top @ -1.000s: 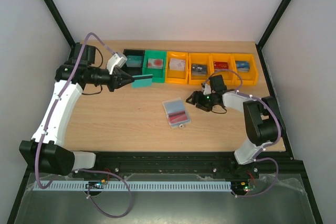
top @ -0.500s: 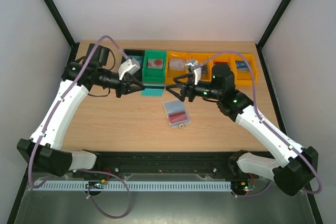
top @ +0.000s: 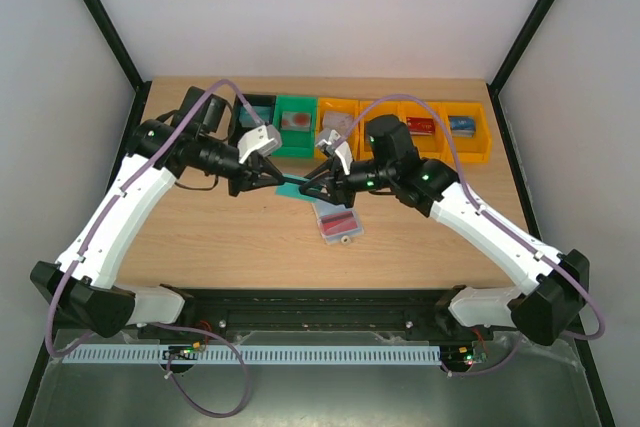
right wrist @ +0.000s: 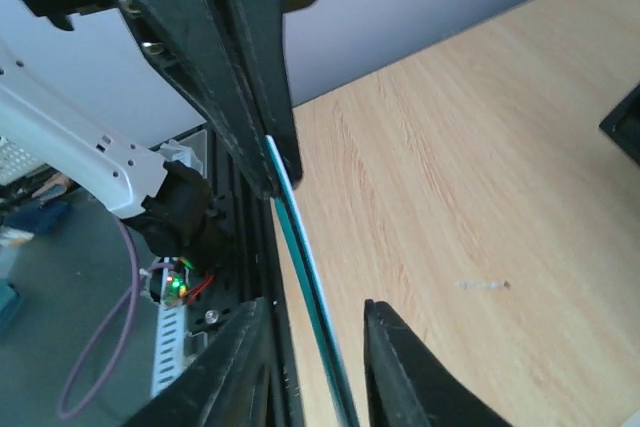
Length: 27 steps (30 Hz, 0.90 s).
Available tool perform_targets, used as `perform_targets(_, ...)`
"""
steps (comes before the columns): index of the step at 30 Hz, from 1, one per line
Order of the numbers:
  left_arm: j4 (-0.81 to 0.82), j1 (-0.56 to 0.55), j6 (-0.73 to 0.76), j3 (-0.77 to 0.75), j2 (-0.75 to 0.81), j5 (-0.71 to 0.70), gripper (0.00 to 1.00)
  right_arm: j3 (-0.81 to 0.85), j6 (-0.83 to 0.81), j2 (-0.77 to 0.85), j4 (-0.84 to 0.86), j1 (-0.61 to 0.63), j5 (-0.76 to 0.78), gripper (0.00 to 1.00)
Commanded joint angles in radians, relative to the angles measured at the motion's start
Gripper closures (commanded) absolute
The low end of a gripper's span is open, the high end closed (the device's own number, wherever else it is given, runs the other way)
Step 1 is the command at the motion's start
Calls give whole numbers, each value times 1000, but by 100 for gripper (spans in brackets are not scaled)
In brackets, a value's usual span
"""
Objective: Take the credit cards out of the card holder
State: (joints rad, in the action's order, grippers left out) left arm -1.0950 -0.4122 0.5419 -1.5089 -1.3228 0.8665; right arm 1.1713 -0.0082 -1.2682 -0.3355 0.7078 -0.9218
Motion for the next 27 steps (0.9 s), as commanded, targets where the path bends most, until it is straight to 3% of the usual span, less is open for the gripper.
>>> perform_targets(1,-32,-2,27,-25,2,17,98,6,-16,32,-31,6,30,79)
perform_targets(4,-38,-2,32,-25,3,30,98,-6,10,39,6,5,36,96)
perform_targets(7,-40,-2,34,-24,8,36,98,-7,23,57,29,5,45,98)
perform_targets(8,-37,-2,31,-24,10,37,88,-8,35,67,41,5,63,98)
perform_targets(11,14,21,-22,-27,23,50,16,-21,105,120,145,-7,144,98)
perform_targets(12,39,36,-58,-39,24,47,3,-39,153,149,231,-18,153,98)
perform_targets(17,184,115,-220,-224,51,46,1,-182,593,288,932,-64,254,98)
perform_targets(22,383,115,-547,-410,1,107,2,-157,747,230,1293,-46,339,99)
perform_targets(27,718,94,-943,-336,19,132,10,-168,801,163,1545,-13,382,98)
